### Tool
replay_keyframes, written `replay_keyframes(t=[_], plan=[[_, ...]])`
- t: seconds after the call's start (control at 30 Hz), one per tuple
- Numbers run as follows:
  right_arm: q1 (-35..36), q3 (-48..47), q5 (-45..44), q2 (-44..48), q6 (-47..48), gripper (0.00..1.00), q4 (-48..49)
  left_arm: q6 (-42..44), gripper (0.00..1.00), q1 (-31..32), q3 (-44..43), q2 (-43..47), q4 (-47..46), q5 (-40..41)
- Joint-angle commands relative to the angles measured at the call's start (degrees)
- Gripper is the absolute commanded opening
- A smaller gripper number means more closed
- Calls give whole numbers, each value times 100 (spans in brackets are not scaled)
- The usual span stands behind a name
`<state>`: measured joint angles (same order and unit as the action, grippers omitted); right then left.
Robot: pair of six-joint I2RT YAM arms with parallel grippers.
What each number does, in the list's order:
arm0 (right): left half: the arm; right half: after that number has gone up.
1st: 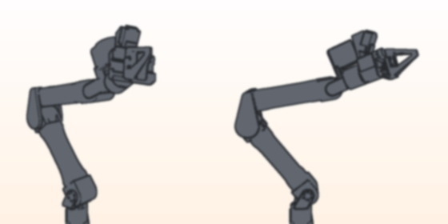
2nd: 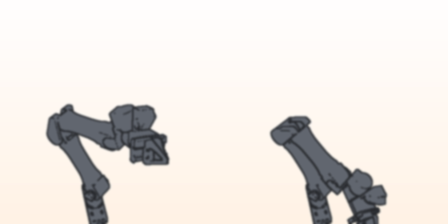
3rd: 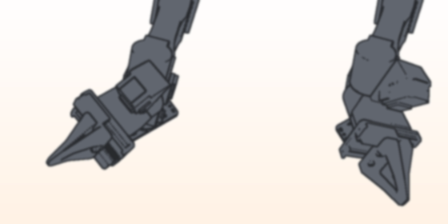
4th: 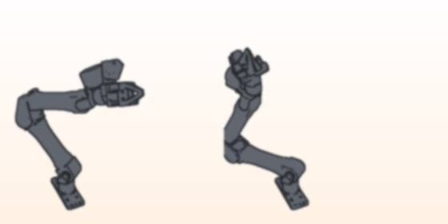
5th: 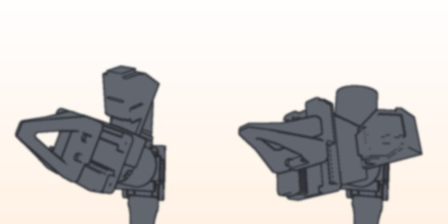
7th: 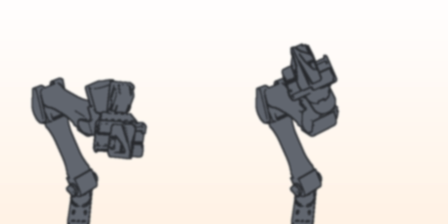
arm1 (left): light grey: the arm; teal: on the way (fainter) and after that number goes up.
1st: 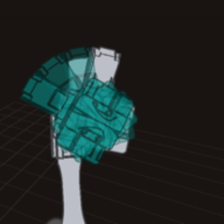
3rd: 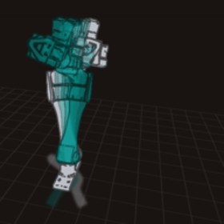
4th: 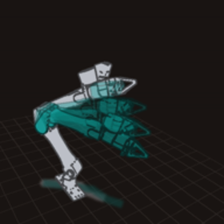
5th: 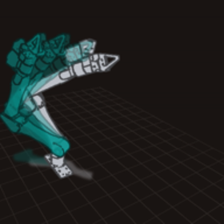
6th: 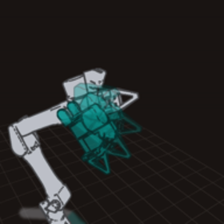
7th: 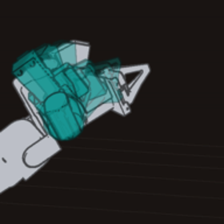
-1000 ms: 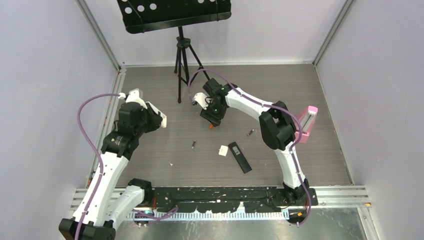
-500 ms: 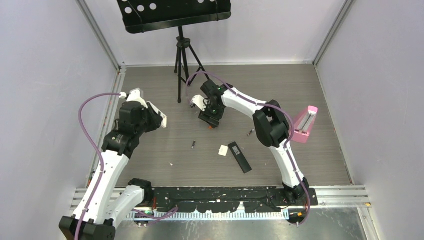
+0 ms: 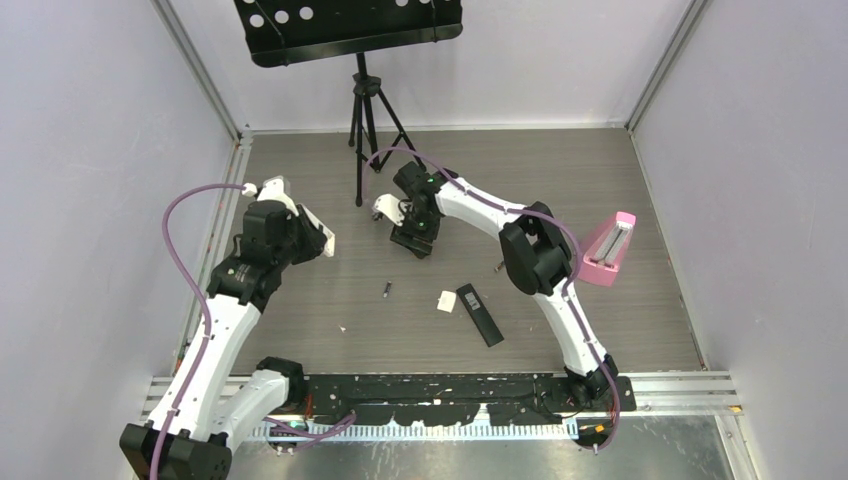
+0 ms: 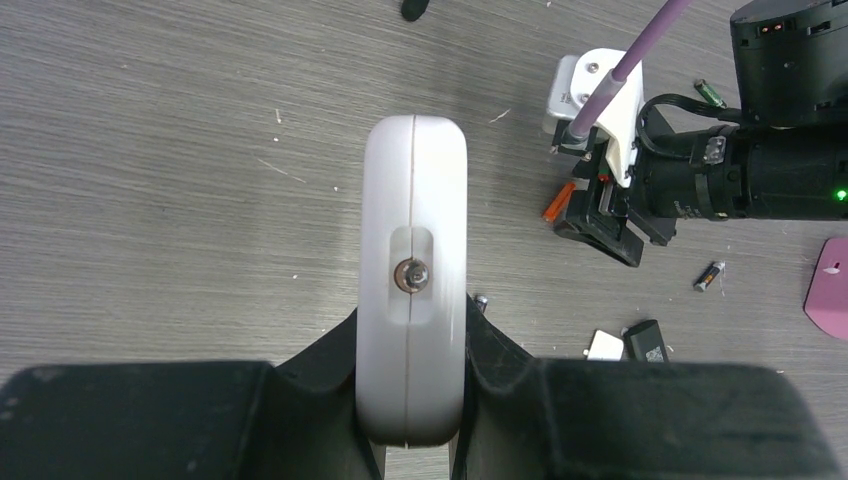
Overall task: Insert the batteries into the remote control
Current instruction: Adjust the battery at the center of the board.
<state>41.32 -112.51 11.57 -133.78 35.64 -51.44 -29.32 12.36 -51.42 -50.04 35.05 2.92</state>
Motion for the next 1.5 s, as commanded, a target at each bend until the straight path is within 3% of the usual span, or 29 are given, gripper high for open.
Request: replay_keyframes(t=[0.0, 0.33, 0.47, 0.67, 0.8, 0.93, 1.03, 1.13, 1.37, 1.47], plan=[[88, -231, 282, -196, 173, 62, 39, 117, 0, -3, -279, 32, -142, -70], [166, -369, -260, -405, 69, 65, 530, 163, 0, -3, -334, 42, -64, -20], [166, -430, -49, -439, 159, 64, 451, 173, 0, -7, -349, 34, -47, -17], [166, -524, 51, -519, 137, 40, 15, 181, 0, -1, -352, 62, -18, -12], [166, -402, -118, -404, 12, 34, 26, 190, 0, -4, -343, 80, -3, -17], [166, -330, -236, -284, -340, 37, 106, 181, 0, -4, -334, 100, 1, -19], [158, -323, -340, -265, -508, 55, 95, 174, 0, -6, -327, 124, 3, -26], [107, -387, -233, -279, -372, 63, -251, 181, 0, -7, -334, 128, 36, -28], [-97, -518, 307, -312, 46, 61, -917, 168, 0, -6, -299, 154, 30, -17], [-98, -563, 329, -376, 57, 55, -896, 148, 0, -6, -299, 112, -3, -66]])
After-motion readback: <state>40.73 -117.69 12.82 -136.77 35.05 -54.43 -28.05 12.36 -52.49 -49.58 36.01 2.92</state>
